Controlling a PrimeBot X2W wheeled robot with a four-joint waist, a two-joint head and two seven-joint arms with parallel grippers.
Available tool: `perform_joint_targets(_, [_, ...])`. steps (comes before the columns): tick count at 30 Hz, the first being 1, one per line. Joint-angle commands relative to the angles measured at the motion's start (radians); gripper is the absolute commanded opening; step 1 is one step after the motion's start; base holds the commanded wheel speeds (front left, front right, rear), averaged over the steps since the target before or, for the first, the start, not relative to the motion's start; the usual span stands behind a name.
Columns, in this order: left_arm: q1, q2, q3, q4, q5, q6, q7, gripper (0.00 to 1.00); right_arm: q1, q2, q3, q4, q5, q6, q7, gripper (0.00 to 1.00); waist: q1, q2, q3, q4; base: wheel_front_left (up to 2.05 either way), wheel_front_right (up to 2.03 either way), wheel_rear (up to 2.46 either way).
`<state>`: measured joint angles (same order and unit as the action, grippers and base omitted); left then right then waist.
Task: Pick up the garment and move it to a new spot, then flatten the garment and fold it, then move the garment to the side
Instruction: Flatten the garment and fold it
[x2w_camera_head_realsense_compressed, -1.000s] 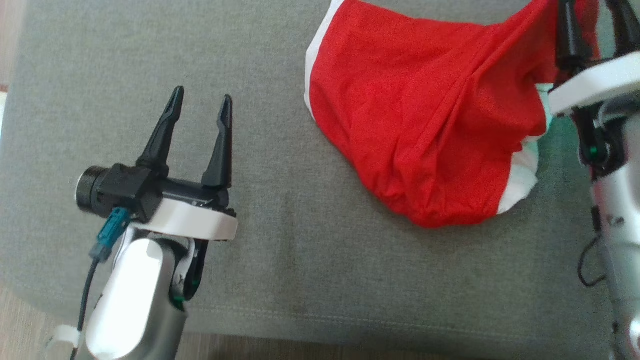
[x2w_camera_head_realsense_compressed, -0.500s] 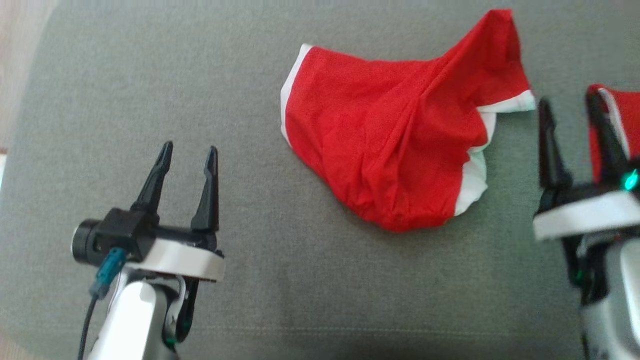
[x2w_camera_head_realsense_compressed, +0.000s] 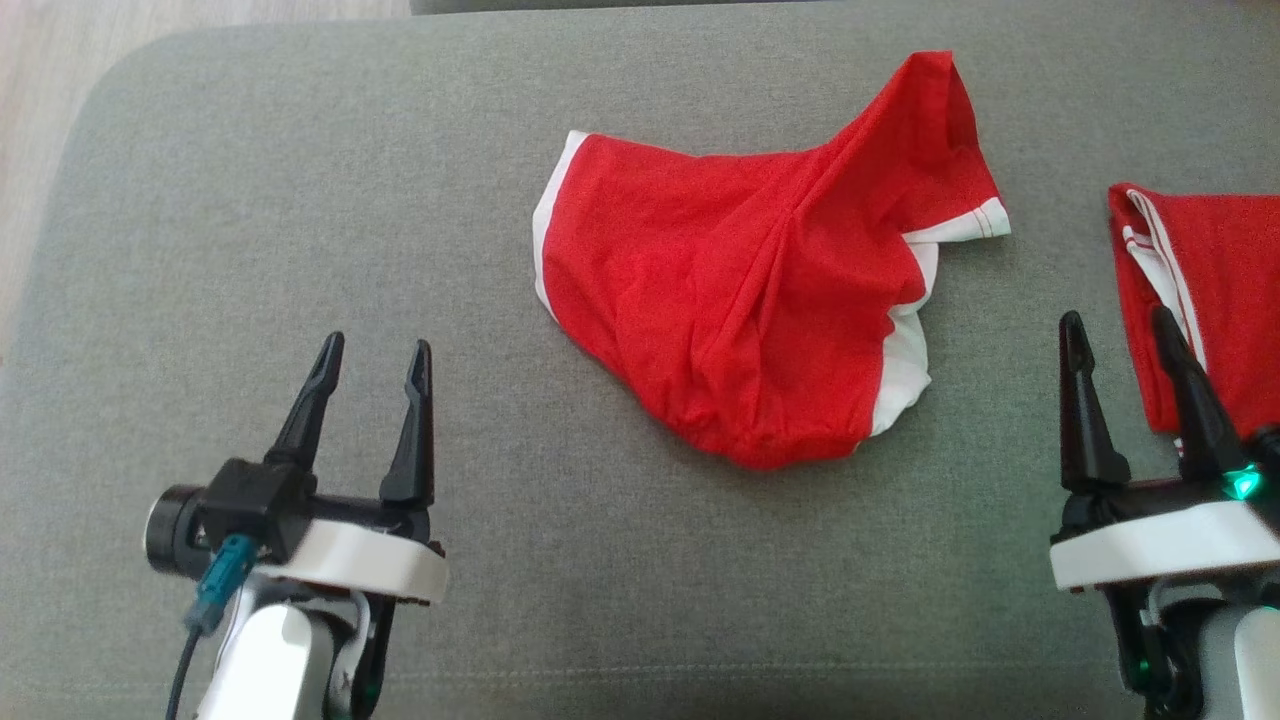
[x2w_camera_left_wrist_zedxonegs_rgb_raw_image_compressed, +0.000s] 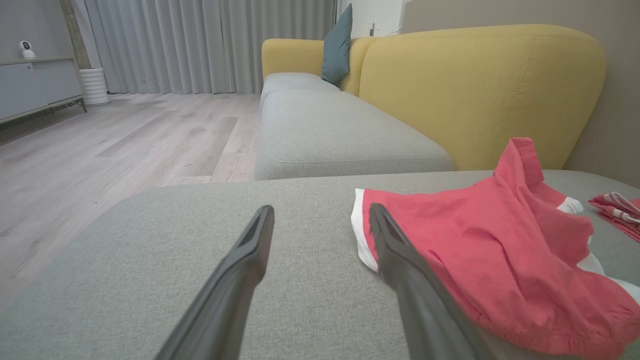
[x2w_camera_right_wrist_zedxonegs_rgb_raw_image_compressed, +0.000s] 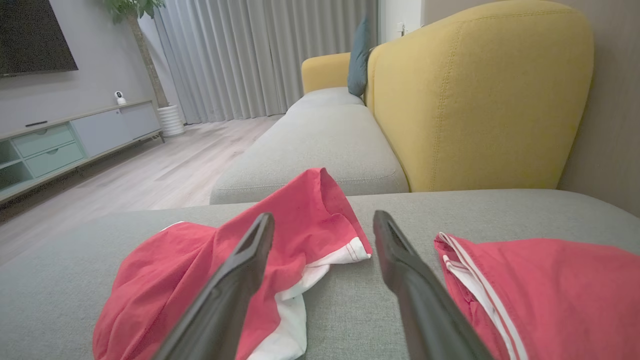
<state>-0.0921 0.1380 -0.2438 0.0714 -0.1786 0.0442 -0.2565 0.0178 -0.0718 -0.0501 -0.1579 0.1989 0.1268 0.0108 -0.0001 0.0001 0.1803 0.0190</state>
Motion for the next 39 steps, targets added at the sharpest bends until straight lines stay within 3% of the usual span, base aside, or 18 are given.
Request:
perform_joint_targets(1, [-0.019, 0.015, 0.033, -0.033, 0.005, 0.005, -0.005, 1.00, 0.000, 0.001, 0.017, -0.046, -0.009, 0.004, 0.008, 1.00, 0.0001, -0.0001, 0.001, 0.000, 0.00, 0.00, 0.00])
perform_joint_targets(6, [-0.040, 0.018, 0.001, -0.037, 0.019, -0.010, 0.006, 1.00, -0.002, 0.006, 0.016, -0.065, -0.017, 0.004, 0.022, 1.00, 0.0001, -0.0001, 0.014, 0.000, 0.00, 0.00, 0.00])
perform_joint_targets(12, [-0.126, -0.040, -0.144, -0.010, 0.008, -0.097, 0.089, 1.00, -0.013, 0.009, 0.029, -0.082, -0.020, 0.004, 0.036, 1.00, 0.0001, -0.0001, 0.061, -0.011, 0.00, 0.00, 0.00])
perform_joint_targets(17, [-0.201, -0.075, -0.272, 0.060, -0.026, -0.136, 0.157, 1.00, -0.032, 0.011, 0.048, -0.083, -0.011, 0.004, 0.039, 1.00, 0.0001, -0.0001, 0.101, -0.045, 0.00, 0.00, 0.00])
perform_joint_targets(22, [-0.266, -0.086, -0.350, 0.142, -0.070, -0.135, 0.197, 1.00, -0.040, 0.015, 0.056, -0.074, 0.005, 0.004, 0.035, 1.00, 0.0001, -0.0001, 0.128, -0.083, 0.00, 0.00, 0.00])
perform_joint_targets(26, [-0.307, -0.087, -0.372, 0.224, -0.086, -0.095, 0.235, 1.00, -0.045, 0.017, 0.059, -0.069, 0.013, 0.004, 0.029, 1.00, 0.0001, -0.0001, 0.141, -0.103, 0.00, 0.00, 0.00])
perform_joint_targets(27, [-0.315, -0.087, -0.375, 0.235, -0.094, -0.091, 0.232, 0.18, -0.045, 0.018, 0.059, -0.068, 0.014, 0.004, 0.027, 1.00, 0.0001, -0.0001, 0.143, -0.105, 0.00, 0.00, 0.00])
perform_joint_targets(28, [-0.315, -0.087, -0.375, 0.235, -0.094, -0.091, 0.232, 0.18, -0.045, 0.018, 0.059, -0.068, 0.014, 0.004, 0.027, 1.00, 0.0001, -0.0001, 0.143, -0.105, 0.00, 0.00, 0.00])
perform_joint_targets(29, [-0.323, -0.087, -0.376, 0.245, -0.097, -0.085, 0.226, 0.00, -0.045, 0.018, 0.057, -0.067, 0.017, 0.004, 0.025, 1.00, 0.0001, -0.0001, 0.144, -0.106, 0.00, 0.00, 0.00])
perform_joint_targets(33, [-0.338, -0.080, -0.361, 0.257, -0.100, -0.067, 0.194, 0.00, -0.040, 0.020, 0.049, -0.062, 0.033, 0.004, 0.018, 1.00, 0.0001, -0.0001, 0.144, -0.098, 0.00, 0.00, 0.00])
perform_joint_targets(39, [-0.310, 0.007, -0.309, 0.182, -0.114, -0.047, 0.208, 0.00, -0.035, 0.021, 0.039, -0.048, 0.057, 0.004, 0.010, 1.00, 0.0001, -0.0001, 0.130, -0.063, 0.00, 0.00, 0.00])
